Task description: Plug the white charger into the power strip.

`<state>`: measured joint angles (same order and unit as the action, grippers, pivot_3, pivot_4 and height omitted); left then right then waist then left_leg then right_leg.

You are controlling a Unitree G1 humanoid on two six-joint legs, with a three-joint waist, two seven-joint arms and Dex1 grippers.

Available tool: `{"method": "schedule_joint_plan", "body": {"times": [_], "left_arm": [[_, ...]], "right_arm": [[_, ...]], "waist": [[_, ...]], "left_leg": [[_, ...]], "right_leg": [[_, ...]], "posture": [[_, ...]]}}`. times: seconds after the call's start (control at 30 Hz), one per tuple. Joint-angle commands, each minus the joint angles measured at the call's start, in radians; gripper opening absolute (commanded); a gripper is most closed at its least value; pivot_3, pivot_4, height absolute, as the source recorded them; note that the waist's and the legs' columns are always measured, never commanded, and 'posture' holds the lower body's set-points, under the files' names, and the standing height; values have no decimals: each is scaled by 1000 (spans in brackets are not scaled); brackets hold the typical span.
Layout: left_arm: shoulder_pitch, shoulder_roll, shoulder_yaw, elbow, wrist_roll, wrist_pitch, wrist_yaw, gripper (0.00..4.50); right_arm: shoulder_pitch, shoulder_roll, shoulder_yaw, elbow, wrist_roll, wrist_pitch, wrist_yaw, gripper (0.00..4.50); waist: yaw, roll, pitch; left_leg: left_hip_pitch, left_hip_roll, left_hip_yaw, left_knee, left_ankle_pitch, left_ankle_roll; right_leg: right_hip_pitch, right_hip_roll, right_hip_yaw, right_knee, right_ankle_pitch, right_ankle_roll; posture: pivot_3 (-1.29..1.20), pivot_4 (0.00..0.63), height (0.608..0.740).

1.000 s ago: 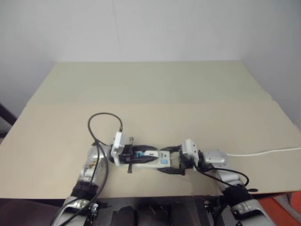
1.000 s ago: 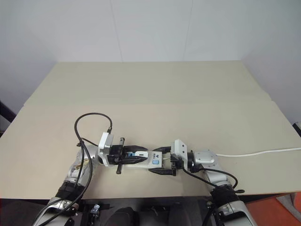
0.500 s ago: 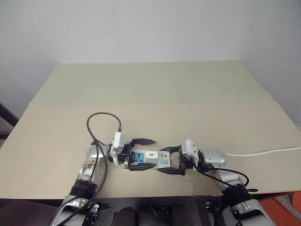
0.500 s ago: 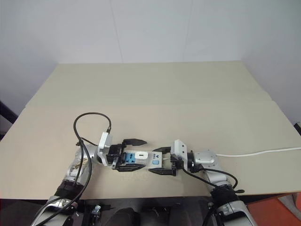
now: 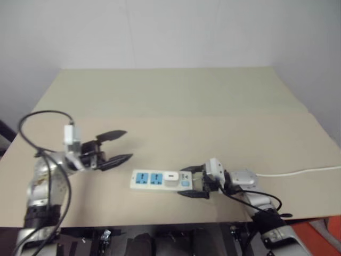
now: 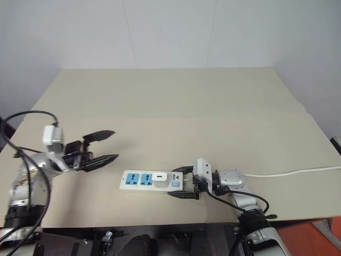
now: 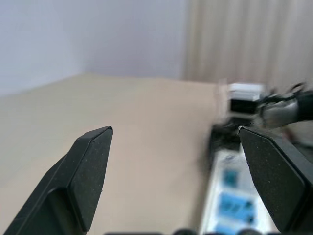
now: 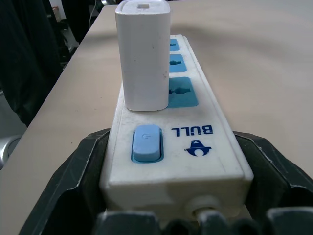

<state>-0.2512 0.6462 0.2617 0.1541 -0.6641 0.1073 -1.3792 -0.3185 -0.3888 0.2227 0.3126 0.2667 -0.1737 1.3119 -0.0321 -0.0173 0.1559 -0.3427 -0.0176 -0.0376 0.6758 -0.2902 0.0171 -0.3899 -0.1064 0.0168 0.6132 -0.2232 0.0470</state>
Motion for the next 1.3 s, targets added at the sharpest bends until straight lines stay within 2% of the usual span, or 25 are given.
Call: {"method": "schedule_joint_plan", "body": {"times": [0.03, 0.23, 0.37, 0.5, 0.6, 1.03, 1.3], "left_arm": [[63, 24, 34, -23, 9, -1, 12, 4500], [177, 29, 79, -101, -4, -7, 59, 4500], [210, 36, 189, -119, -70, 21, 110, 4500], [279, 85, 221, -133, -44, 11, 75, 4500], [325, 117, 225, -134, -29, -1, 34, 4500], [281, 92, 139, -97, 88, -84, 87, 4500], [240, 128, 146, -72, 67, -61, 47, 4500]], "right_arm": [[22, -8, 7, 21, -13, -5, 3, 4471], [51, -76, -62, -42, 21, -32, 3, 4471], [113, -253, -169, -123, 136, -16, 136, 4471], [159, -412, -282, -176, 212, 3, 208, 4471], [172, -479, -339, -198, 236, 19, 222, 4471], [245, -509, -393, -263, 237, 24, 166, 4471], [271, -520, -425, -290, 229, 42, 148, 4471]], "waist": [[1, -1, 1], [18, -2, 2], [37, -1, 5], [32, -1, 6], [19, -1, 8], [22, -3, 10], [19, -3, 10]], "left_leg": [[0, 0, 0, 0, 0, 0], [-6, 0, -1, 0, 0, -1], [-18, -2, -1, 2, 1, -2], [-22, -2, 0, 1, 1, -2], [-21, -1, 1, 1, 1, -2], [-20, 0, 2, 2, 1, -2], [-20, 0, 2, 2, 1, -2]], "right_leg": [[0, 0, 0, 0, 0, 0], [-5, -1, -1, 0, 0, 0], [-16, -6, -2, 0, 1, 1], [-18, -5, -3, -2, 1, 1], [-18, -4, -3, -1, 2, 0], [-16, -3, -3, -2, 3, -1], [-16, -3, -3, -1, 3, -1]], "posture": [[0, 150, 740], [0, 150, 740], [0, 150, 740], [0, 150, 740], [0, 150, 740], [0, 150, 740], [0, 150, 740]]}}
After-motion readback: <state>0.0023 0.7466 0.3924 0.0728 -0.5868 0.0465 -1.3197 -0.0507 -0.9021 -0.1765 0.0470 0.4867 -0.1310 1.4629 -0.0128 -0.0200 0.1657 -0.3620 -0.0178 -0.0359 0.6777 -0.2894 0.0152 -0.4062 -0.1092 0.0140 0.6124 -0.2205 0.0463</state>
